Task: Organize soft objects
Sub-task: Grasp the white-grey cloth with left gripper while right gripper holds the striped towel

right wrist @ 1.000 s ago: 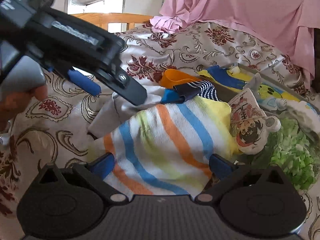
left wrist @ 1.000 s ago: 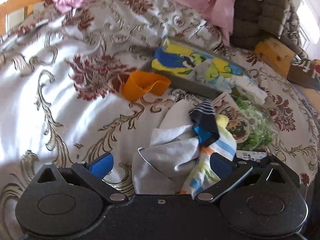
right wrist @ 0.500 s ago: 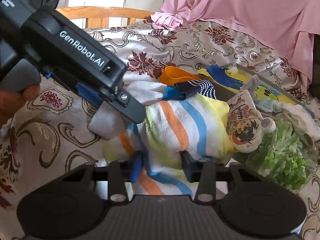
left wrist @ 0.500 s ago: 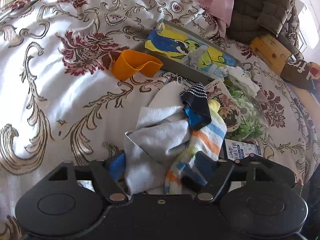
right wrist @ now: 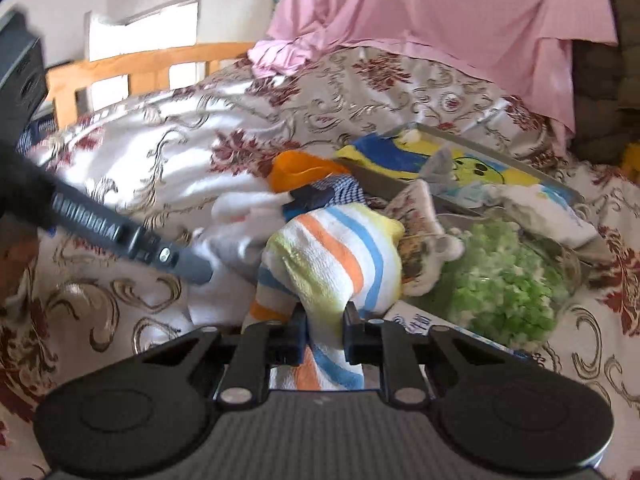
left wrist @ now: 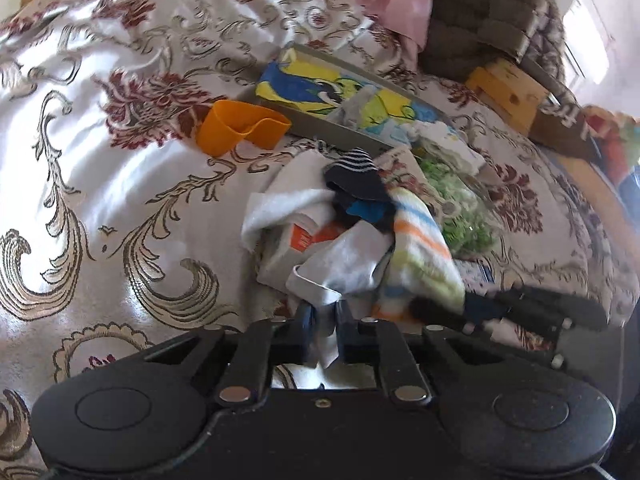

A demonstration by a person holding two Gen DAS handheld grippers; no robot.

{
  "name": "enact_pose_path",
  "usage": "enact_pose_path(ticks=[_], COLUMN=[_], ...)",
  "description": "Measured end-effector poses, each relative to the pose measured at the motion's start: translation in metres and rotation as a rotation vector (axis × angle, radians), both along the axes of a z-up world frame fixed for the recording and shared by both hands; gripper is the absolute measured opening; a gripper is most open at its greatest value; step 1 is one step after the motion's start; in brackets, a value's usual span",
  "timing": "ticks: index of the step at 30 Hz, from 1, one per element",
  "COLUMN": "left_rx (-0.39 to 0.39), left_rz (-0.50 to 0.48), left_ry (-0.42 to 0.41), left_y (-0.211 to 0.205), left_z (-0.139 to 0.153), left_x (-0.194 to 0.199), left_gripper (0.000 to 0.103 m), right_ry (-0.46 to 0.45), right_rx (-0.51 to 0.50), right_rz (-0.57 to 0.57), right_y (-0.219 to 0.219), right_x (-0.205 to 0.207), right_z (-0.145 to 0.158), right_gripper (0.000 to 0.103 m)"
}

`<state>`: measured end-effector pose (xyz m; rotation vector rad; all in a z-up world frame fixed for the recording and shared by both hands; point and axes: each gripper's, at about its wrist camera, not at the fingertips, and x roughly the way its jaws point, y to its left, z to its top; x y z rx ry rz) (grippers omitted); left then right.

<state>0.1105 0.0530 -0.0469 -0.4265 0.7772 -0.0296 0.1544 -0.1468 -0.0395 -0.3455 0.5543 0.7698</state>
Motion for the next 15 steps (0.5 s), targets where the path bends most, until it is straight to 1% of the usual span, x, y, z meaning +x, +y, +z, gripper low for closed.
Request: enact_pose_path(ticks=[2, 5, 7, 9, 10, 12, 14, 15], left_rx=[0.002, 0.0, -0.009, -0.014, -0.021, -0.046, -0.079, -0.097], left_rz=[-0.015, -0.031, -0.034, -0.02, -0.012, 0.008, 0.031, 0.04], left_ry=[-0.002, -0.008, -0.011, -0.012, -0.012, -0.012, -0.008, -0.006], left_y=[-0.002, -0.005, -0.006, -0.007, -0.006, -0.005, -0.003, -0.001], left_z=[0.0, -0.001, -0.002, -0.003, -0.004, -0.006, -0.009, -0.011], left_x=[-0.002, -0.003, -0.002, 0.0, 0.001, 0.005, 0.011, 0.013], left_gripper=[0.011, 0.011, 0.019, 0.037, 0.04, 0.049, 0.053, 0.053], right_ry=[0.012, 0.01, 0.013, 0.017, 0.019, 0.023, 0.028, 0.031], right_rx=[0.017, 0.008, 0.006, 0.008, 0.007, 0.001, -0.004, -0.006], right_rz=[-0.009, -0.006, 0.002, 0.009, 0.013, 0.023, 0.031, 0.035], right_y=[-0.004, -0.003, -0.002, -0.001, -0.001, 0.001, 0.003, 0.004], right_x=[0.002, 0.004, 0.003, 0.001, 0.001, 0.0, -0.002, -0.002], right_z=[0.003, 0.002, 0.001, 0.0, -0.001, -0.003, -0.005, -0.006], right_gripper=[0.019, 0.019, 0.019, 0.019, 0.019, 0.019, 0.019, 0.019])
